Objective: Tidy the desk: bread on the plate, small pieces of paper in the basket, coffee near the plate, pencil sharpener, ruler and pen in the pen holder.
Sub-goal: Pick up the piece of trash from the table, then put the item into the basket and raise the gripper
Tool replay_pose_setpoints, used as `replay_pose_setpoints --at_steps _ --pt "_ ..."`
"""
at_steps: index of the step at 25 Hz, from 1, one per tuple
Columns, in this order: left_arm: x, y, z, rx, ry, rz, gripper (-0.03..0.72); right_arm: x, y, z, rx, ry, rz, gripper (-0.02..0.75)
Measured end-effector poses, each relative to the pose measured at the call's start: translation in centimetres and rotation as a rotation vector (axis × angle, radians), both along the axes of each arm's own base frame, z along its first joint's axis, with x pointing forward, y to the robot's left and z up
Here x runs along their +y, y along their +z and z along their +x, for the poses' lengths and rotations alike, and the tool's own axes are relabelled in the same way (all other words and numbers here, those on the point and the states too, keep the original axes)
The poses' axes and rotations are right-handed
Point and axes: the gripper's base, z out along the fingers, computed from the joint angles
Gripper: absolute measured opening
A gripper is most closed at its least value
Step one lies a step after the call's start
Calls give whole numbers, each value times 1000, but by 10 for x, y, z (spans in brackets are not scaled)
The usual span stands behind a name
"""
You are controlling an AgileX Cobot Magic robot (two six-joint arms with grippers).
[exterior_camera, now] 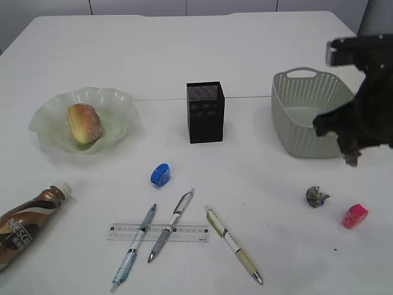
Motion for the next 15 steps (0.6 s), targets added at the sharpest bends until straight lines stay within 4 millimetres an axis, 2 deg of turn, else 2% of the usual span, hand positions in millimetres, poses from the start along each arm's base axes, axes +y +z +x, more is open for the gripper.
replay_pose_setpoints --at_steps 4,7,10,15 --pt "0 0 0 1 -1 -3 498 1 46 21 -142 15 -32 13" --pt "0 0 0 1 -1 -3 498 3 64 44 -193 19 -85 13" --pt "0 0 0 1 -1 -3 498 8 72 72 -219 17 -114 13" --pt "0 0 0 1 -1 -4 498 19 59 115 -216 16 -138 13"
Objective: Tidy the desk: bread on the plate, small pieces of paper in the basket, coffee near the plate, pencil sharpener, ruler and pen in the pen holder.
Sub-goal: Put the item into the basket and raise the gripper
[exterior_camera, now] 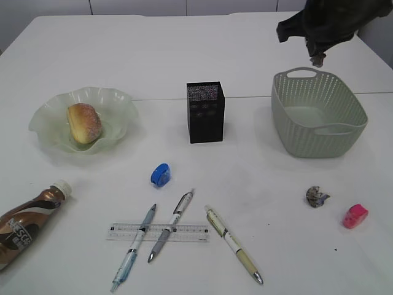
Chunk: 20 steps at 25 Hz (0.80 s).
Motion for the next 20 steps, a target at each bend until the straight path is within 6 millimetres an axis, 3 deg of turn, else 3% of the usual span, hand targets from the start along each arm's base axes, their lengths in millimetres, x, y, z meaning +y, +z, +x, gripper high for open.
replay_pose_setpoints --at_steps 4,8,13,20 --pt "0 0 0 1 -1 -2 498 -6 -18 29 16 -61 11 13" --pt "0 0 0 1 -1 -2 498 -36 -37 50 45 -154 26 13" --pt "0 0 0 1 -1 -2 498 -67 -61 63 94 -236 41 13" --pt "-2 0 0 6 -1 -19 498 -66 -99 75 166 -243 51 14"
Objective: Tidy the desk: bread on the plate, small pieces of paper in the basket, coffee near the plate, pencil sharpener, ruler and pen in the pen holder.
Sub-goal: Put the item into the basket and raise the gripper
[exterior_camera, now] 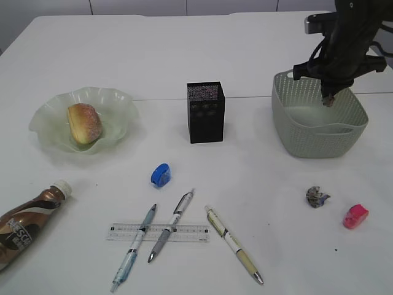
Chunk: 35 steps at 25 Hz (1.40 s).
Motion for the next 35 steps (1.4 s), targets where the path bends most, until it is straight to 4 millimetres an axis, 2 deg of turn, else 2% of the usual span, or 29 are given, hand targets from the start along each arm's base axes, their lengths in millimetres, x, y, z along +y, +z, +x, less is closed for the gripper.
replay_pose_setpoints --at_steps 5,7,11,14,19,22,25,31,35 --pt "-4 1 -1 13 -11 -50 498 1 -5 3 -13 4 13 61" --pt "-5 1 -1 15 -13 -58 498 2 -4 5 -31 4 23 132" --pt "-5 1 -2 16 -14 -60 498 3 -4 6 -50 5 34 351" --pt "-5 1 -2 17 -12 -61 498 3 -4 6 -51 12 31 426" --pt "-5 1 -2 17 -12 -63 498 4 1 4 10 90 0 438" --pt "-5 1 -2 17 -12 -63 498 8 13 -2 75 136 35 434" --pt "-5 1 -2 17 -12 -63 498 15 35 -9 131 189 99 426" --pt "-5 1 -2 17 -12 -63 498 26 69 -17 72 213 238 421" --pt "-6 1 -2 20 -15 -75 498 26 90 -26 31 184 259 420"
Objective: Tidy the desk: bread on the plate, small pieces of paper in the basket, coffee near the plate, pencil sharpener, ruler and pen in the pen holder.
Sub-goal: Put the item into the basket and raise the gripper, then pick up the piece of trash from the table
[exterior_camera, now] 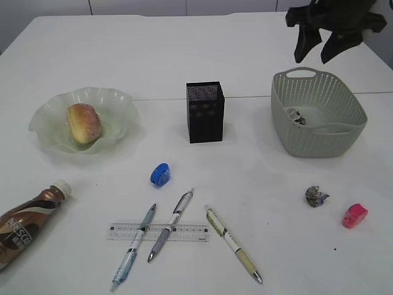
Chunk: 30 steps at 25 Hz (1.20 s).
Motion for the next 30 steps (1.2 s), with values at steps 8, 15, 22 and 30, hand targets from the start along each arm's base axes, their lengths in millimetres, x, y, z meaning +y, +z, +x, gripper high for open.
replay_pose_setpoints --at_steps 8,15,22,30 --pt "-3 1 -1 9 -9 -36 498 -10 21 -49 17 -44 -52 417" --pt "-4 1 -1 11 -11 -42 498 -12 -16 -94 193 -40 -36 417" --pt "-5 1 -2 15 -14 -56 498 -11 -58 -111 311 -35 -44 416" --pt "-5 1 -2 16 -15 -61 498 -6 -70 -97 204 -20 -38 416"
